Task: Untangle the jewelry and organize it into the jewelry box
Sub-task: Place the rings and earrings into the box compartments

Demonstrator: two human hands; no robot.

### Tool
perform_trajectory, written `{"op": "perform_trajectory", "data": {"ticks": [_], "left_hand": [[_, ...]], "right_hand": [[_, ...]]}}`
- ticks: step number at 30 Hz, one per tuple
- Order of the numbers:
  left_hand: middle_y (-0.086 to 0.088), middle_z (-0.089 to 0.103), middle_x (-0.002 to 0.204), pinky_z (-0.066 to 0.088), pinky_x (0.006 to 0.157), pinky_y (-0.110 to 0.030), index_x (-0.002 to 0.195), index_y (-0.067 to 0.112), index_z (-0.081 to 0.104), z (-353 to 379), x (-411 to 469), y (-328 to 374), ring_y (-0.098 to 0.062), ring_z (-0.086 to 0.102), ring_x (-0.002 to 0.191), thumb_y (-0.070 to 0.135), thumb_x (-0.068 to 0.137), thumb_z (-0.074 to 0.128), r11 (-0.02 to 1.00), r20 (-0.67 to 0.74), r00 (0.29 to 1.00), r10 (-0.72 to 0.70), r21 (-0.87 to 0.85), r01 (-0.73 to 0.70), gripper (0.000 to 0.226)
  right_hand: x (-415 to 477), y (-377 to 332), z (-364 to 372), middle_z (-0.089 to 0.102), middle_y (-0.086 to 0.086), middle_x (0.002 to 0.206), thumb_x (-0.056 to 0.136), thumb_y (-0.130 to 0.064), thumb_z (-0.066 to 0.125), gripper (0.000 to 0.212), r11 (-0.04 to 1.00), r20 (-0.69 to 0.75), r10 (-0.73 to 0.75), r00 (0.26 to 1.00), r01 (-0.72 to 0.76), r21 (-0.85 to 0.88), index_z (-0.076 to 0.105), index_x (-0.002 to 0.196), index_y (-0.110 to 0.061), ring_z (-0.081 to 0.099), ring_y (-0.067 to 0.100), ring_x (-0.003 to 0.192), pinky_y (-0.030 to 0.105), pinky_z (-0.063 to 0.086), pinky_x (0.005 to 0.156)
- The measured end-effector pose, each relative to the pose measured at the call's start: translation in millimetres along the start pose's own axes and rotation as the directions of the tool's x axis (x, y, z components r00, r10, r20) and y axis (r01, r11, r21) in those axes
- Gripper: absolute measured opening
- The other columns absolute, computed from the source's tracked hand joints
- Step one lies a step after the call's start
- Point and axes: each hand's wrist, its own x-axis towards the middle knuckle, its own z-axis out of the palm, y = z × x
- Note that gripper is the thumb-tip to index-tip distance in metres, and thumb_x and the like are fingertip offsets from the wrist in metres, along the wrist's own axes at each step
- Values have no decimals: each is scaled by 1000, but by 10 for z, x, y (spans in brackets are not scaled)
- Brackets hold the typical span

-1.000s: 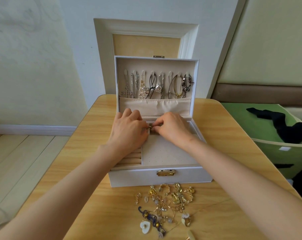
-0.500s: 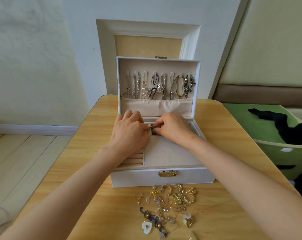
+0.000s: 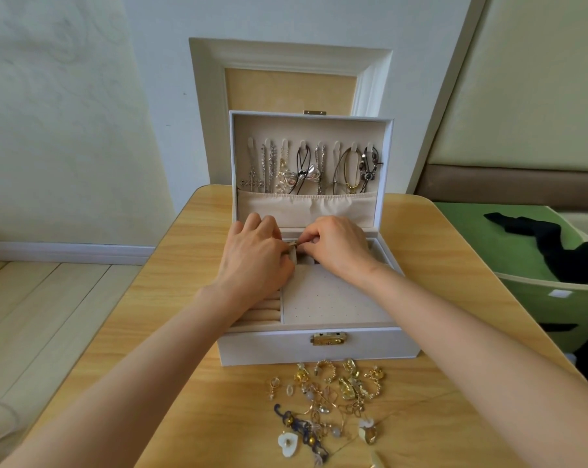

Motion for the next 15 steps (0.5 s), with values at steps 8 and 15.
{"op": "perform_trajectory", "data": {"ticks": [8,15], "left_hand": [[-5,61,75,41,56,-33,63,12,72,19,24,-5,-29,55,70,31,71,36,999,16,1000,19,28,-20,41],[-9,60,81,43,60,-35,85,7,64,26,35,-15,-30,56,75,32,70,36,998,21,998,-65,7,64,40]], "right_hand": [[-3,20,18,70,-1,101,86,-21,64,15,999,-14,-36,999,36,-28,74,96,-24,60,20,98,24,40,71],[-13,5,-16,69,0,105,89,-20,59,20,996,6,-66,998,66,-67,73,102,-25,59,21,100,25,41,73]]}}
